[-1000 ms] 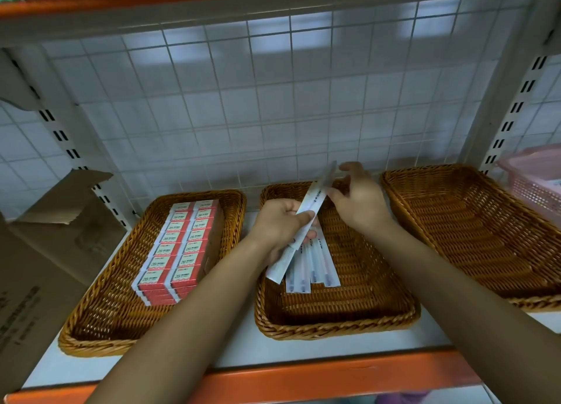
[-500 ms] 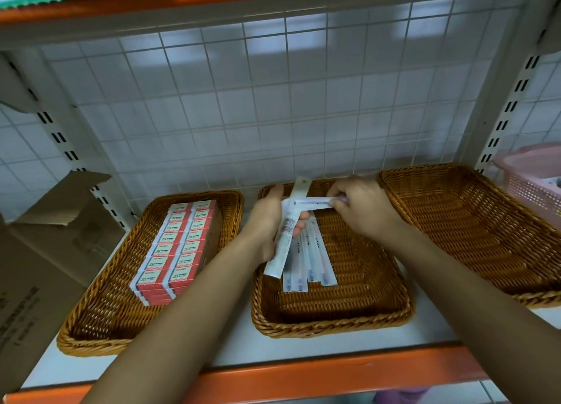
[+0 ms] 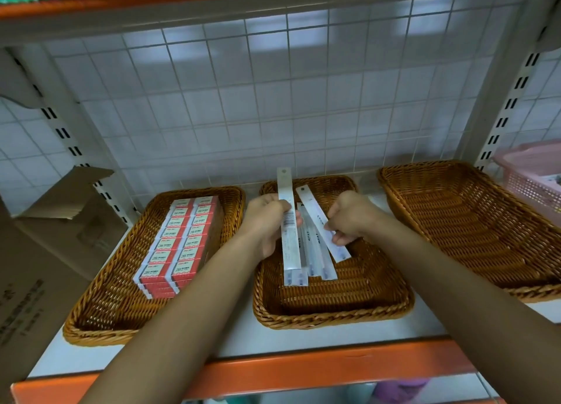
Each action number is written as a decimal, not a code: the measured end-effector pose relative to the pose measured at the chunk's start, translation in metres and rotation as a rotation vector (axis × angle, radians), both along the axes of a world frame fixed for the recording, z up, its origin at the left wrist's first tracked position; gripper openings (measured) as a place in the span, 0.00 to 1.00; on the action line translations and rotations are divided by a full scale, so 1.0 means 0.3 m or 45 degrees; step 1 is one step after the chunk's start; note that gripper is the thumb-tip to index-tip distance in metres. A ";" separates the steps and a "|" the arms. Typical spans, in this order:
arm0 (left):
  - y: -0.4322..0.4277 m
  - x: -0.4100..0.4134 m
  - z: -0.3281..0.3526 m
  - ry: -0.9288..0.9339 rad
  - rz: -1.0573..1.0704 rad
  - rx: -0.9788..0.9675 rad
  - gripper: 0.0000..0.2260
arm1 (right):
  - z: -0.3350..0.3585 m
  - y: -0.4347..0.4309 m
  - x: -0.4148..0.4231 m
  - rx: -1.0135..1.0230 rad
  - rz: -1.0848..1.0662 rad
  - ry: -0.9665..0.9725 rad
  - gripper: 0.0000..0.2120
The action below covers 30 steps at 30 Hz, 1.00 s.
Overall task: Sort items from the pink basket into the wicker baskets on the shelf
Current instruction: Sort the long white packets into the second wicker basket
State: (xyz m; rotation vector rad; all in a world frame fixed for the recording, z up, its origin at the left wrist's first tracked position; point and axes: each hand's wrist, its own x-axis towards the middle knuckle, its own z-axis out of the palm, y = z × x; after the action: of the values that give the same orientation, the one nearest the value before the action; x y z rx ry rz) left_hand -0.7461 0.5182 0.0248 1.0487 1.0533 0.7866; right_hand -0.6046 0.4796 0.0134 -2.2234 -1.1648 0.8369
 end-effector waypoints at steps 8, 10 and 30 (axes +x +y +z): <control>-0.005 0.011 -0.012 0.041 -0.067 0.130 0.12 | -0.045 -0.001 -0.043 -0.197 0.099 -0.438 0.09; -0.001 0.021 -0.014 0.048 -0.041 0.096 0.13 | -0.042 -0.003 -0.047 -0.132 0.097 -0.506 0.07; 0.026 0.121 -0.067 1.244 -0.618 1.077 0.09 | 0.005 -0.095 -0.026 0.063 0.093 -0.499 0.17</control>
State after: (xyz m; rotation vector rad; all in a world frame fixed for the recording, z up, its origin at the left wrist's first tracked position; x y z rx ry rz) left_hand -0.7099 0.5260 0.0047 2.4597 1.1747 0.2571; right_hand -0.6124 0.4510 0.0148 -2.3812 -1.4322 0.3999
